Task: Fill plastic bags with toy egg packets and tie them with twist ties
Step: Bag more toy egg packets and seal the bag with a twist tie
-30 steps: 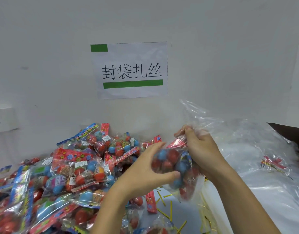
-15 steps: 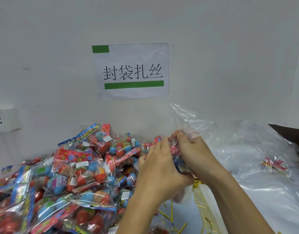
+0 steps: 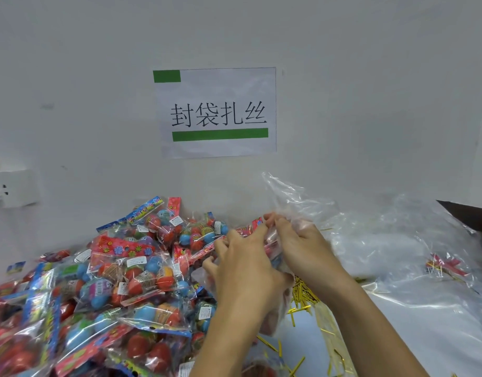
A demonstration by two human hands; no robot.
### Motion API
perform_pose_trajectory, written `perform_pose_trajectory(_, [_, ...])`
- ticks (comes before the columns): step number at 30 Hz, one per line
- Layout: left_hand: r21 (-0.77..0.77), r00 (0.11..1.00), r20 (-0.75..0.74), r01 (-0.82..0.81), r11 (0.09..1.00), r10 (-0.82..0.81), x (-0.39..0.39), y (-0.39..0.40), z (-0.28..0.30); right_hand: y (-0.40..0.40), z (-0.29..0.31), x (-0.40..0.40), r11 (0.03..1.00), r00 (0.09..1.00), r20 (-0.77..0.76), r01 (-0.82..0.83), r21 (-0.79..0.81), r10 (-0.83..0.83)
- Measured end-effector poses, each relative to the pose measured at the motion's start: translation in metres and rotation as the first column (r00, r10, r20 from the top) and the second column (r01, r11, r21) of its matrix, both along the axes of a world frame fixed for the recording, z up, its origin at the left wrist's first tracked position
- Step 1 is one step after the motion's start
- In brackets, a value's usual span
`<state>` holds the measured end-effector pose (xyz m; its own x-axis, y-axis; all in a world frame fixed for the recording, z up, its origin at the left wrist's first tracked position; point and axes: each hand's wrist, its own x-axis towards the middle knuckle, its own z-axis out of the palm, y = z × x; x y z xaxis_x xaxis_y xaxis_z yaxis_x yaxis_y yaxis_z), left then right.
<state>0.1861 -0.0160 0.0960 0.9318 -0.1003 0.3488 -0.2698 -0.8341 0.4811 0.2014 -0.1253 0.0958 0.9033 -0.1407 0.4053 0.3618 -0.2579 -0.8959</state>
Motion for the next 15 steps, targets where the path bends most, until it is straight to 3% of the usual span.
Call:
perform_pose_trajectory(6, [-0.16,0.993,-0.062,0.091,0.983,-0.102,0.0031,0.0042,0.0054,0.0068,-0.001,0.001,0.974,0.998,-0.015,-0.061,0.218,0.065])
perform_pose_trajectory(9, [-0.251,0.988,-0.022,0.144,0.957,-0.154,0.0031,0.0068,0.0062,0.0079,0.0006,-0.0001,0.942,0.994,-0.025,-0.09,0.323,0.104])
perform_pose_trajectory(15, [-0.293,0.98,0.072,0.197,0.935,-0.184,0.0002,0.0026,0.0043,0.0033,0.005,-0.004,0.927,0.991,-0.023,-0.115,0.356,0.132])
